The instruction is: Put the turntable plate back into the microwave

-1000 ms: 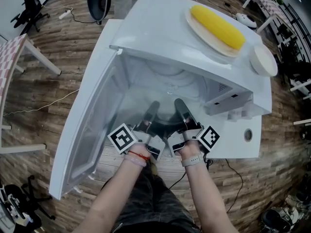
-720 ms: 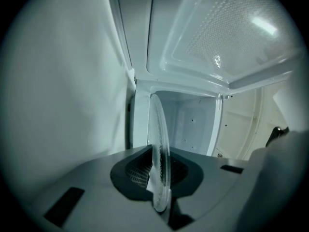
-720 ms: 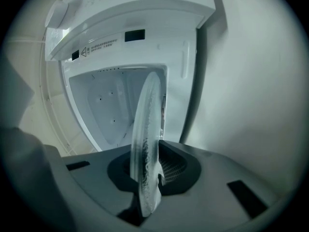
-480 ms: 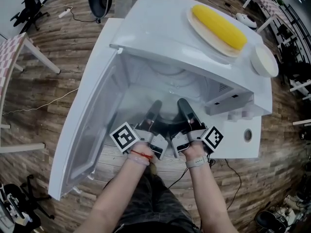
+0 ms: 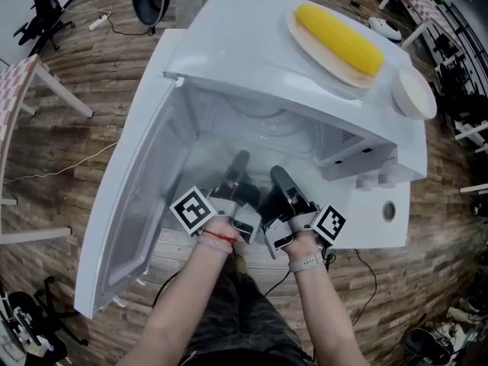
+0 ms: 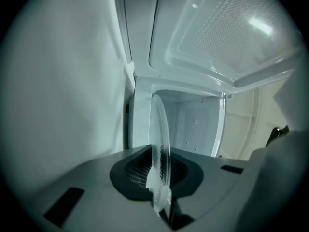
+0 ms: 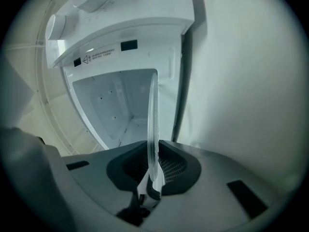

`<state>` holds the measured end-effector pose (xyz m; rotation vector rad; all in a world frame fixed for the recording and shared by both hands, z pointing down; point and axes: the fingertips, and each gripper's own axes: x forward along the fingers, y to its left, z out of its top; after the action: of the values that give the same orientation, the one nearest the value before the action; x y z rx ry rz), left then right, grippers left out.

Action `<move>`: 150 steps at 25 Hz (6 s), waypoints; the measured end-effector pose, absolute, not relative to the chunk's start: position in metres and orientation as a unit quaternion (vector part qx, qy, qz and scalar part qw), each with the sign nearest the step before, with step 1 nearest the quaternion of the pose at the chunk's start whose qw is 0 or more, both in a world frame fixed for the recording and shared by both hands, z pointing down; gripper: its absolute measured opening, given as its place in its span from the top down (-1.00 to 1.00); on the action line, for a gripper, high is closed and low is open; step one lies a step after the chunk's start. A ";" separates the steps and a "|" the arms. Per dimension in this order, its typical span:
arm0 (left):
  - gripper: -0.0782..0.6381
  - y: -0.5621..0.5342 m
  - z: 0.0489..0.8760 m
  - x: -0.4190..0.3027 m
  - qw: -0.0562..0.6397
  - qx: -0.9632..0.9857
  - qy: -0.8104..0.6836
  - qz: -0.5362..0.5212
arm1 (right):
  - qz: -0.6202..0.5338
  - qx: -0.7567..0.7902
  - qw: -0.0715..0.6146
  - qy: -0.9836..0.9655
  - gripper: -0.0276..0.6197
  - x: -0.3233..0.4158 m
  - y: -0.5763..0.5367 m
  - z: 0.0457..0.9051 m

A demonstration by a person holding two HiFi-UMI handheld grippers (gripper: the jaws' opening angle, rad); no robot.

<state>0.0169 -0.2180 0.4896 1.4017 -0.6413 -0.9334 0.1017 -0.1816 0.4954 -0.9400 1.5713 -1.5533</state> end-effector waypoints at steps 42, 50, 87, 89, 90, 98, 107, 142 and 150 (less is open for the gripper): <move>0.64 -0.219 0.475 0.027 0.637 0.626 -0.235 -0.383 | -0.582 -0.408 0.344 0.614 0.76 0.117 -0.224 0.480; 0.64 -0.226 0.472 0.025 0.632 0.620 -0.228 -0.405 | -0.566 -0.414 0.340 0.627 0.74 0.116 -0.231 0.473; 0.62 -0.225 0.483 0.030 0.638 0.637 -0.259 -0.346 | -0.607 -0.396 0.342 0.598 0.75 0.106 -0.215 0.493; 0.62 -0.224 0.484 0.030 0.639 0.638 -0.258 -0.344 | -0.606 -0.395 0.346 0.597 0.75 0.106 -0.214 0.494; 0.62 -0.223 0.483 0.031 0.639 0.638 -0.257 -0.344 | -0.606 -0.394 0.347 0.597 0.75 0.107 -0.213 0.494; 0.62 -0.214 0.480 0.037 0.641 0.644 -0.250 -0.335 | -0.601 -0.397 0.347 0.601 0.75 0.111 -0.211 0.492; 0.64 -0.208 0.479 0.044 0.636 0.657 -0.247 -0.321 | -0.594 -0.397 0.339 0.612 0.75 0.111 -0.206 0.490; 0.75 -0.151 0.450 0.047 0.361 0.870 -0.326 -0.082 | -0.297 -0.462 0.052 0.834 0.85 0.074 -0.146 0.441; 0.75 -0.141 0.430 0.043 0.288 0.891 -0.348 -0.046 | -0.208 -0.466 -0.008 0.860 0.85 0.067 -0.134 0.417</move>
<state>0.0428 -0.1409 0.4303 2.3783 -0.9301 -0.1228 0.0670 -0.1339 0.4169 -1.4700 2.7153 -0.6563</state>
